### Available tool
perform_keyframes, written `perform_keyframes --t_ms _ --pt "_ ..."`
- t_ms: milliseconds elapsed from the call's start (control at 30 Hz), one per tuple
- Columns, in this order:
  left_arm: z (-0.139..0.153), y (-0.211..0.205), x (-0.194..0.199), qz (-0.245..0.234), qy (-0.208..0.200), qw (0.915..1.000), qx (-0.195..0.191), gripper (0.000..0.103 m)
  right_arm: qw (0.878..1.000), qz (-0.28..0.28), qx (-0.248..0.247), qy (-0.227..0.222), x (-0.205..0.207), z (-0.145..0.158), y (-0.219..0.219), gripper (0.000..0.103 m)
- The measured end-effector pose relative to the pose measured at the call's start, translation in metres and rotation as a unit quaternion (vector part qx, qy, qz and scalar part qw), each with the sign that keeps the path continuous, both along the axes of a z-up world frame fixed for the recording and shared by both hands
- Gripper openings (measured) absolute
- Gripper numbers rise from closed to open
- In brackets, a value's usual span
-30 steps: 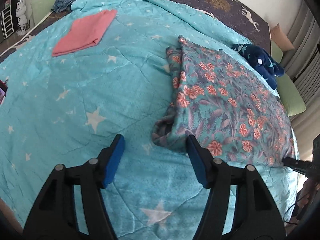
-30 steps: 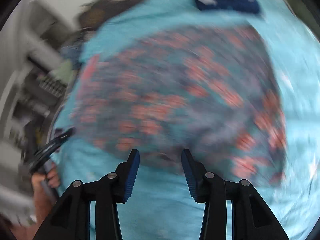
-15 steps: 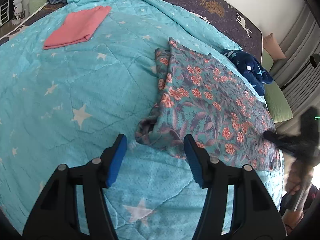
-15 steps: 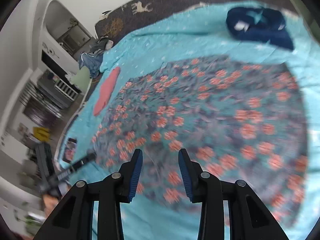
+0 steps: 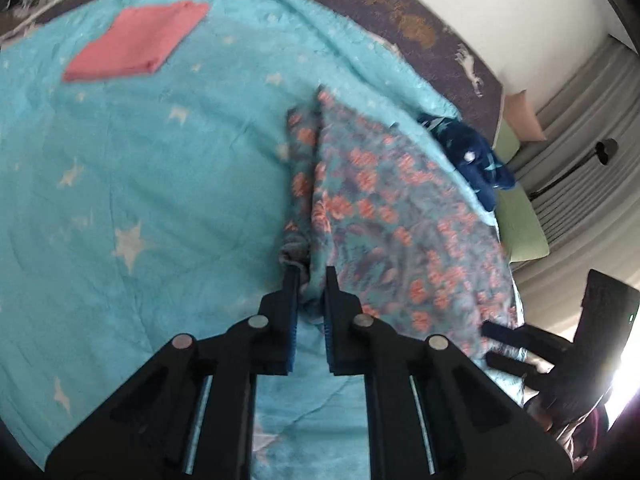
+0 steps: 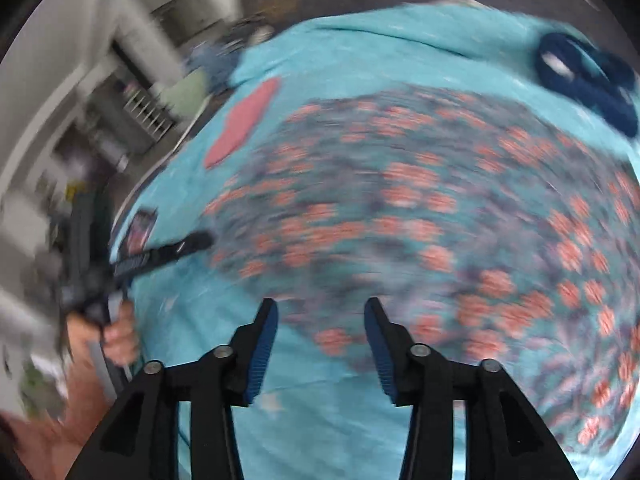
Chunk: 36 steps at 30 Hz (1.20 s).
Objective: Fold small clothes
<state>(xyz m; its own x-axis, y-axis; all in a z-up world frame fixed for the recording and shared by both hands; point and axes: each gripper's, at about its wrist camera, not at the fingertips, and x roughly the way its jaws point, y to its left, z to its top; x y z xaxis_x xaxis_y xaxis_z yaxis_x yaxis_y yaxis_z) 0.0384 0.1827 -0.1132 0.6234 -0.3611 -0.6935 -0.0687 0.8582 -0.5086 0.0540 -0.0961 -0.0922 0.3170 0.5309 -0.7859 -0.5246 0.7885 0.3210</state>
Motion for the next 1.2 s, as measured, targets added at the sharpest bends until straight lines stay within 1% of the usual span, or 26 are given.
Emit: perform_keyframes --t_ms 67,100,167,233,267,333,400,467,533,633,767,833,867,900,933,967,1000,1033,1067,1100,1133,1200 --pt "0.012 -0.002 -0.002 -0.005 -0.019 0.9998 0.01 0.013 0.999 0.03 -0.013 -0.004 -0.004 -0.003 0.021 0.054" --pt "0.016 -0.003 -0.001 -0.007 -0.023 0.9996 0.013 0.013 0.999 0.042 -0.014 0.004 -0.003 -0.006 0.032 0.055" --pt "0.018 -0.003 -0.001 -0.008 -0.025 0.9995 0.016 0.014 0.998 0.057 -0.008 0.024 0.002 -0.011 0.053 0.055" --pt "0.015 0.001 -0.001 -0.001 -0.021 0.9997 0.014 0.017 0.997 0.068 -0.008 0.021 0.003 -0.009 0.071 0.055" --pt "0.014 0.005 -0.001 0.004 -0.018 0.9998 0.009 0.02 0.997 0.072 -0.015 0.007 0.004 -0.007 0.083 0.056" --pt "0.011 0.015 -0.007 0.027 -0.018 0.9995 0.007 0.033 0.997 0.075 -0.03 -0.015 0.003 -0.004 0.098 0.059" --pt "0.01 0.028 -0.016 0.052 -0.025 0.9983 0.014 0.036 0.995 0.086 -0.047 -0.029 0.002 -0.002 0.117 0.061" --pt "0.012 0.041 -0.027 0.073 -0.036 0.9963 0.029 0.037 0.992 0.102 -0.062 -0.039 0.0 -0.005 0.133 0.061" --pt "0.014 0.055 -0.039 0.094 -0.043 0.9936 0.046 0.043 0.987 0.115 -0.091 -0.065 -0.004 -0.01 0.151 0.061" --pt "0.014 0.069 -0.051 0.113 -0.046 0.9909 0.056 0.045 0.975 0.119 -0.148 -0.114 -0.01 -0.02 0.171 0.061" --pt "0.008 0.086 -0.056 0.133 -0.037 0.9894 0.046 0.046 0.963 0.103 -0.199 -0.149 -0.008 -0.035 0.189 0.061" --pt "0.004 0.092 -0.055 0.134 -0.031 0.9897 0.04 0.046 0.955 0.087 -0.219 -0.178 -0.009 -0.038 0.196 0.061" --pt "0.003 0.093 -0.054 0.134 -0.028 0.99 0.036 0.046 0.952 0.081 -0.225 -0.194 -0.009 -0.038 0.199 0.059" --pt "0.003 0.093 -0.052 0.133 -0.026 0.9902 0.033 0.046 0.948 0.078 -0.228 -0.21 -0.01 -0.039 0.203 0.053" --pt "0.004 0.093 -0.05 0.132 -0.025 0.9906 0.028 0.046 0.945 0.082 -0.23 -0.218 -0.01 -0.04 0.207 0.026" --pt "0.005 0.093 -0.046 0.127 -0.026 0.9914 0.019 0.046 0.944 0.091 -0.231 -0.218 -0.008 -0.039 0.209 0.013" --pt "0.007 0.092 -0.043 0.119 -0.029 0.9924 0.009 0.046 0.947 0.091 -0.222 -0.212 -0.006 -0.036 0.207 0.013" --pt "0.01 0.089 -0.038 0.107 -0.035 0.9936 -0.002 0.046 0.955 0.09 -0.202 -0.199 -0.001 -0.031 0.2 0.011" --pt "0.013 0.086 -0.034 0.097 -0.04 0.9944 -0.006 0.047 0.965 0.085 -0.174 -0.179 0.006 -0.025 0.189 0.01" --pt "0.017 0.082 -0.028 0.088 -0.046 0.995 -0.007 0.053 0.977 0.074 -0.133 -0.149 0.014 -0.017 0.174 0.01" --pt "0.021 0.077 -0.019 0.076 -0.054 0.9956 -0.007 0.059 0.986 0.064 -0.097 -0.124 0.022 -0.011 0.16 0.01" --pt "0.026 0.067 -0.003 0.056 -0.062 0.9963 -0.018 0.064 0.996 0.031 -0.025 -0.082 0.037 0.003 0.126 0.01"
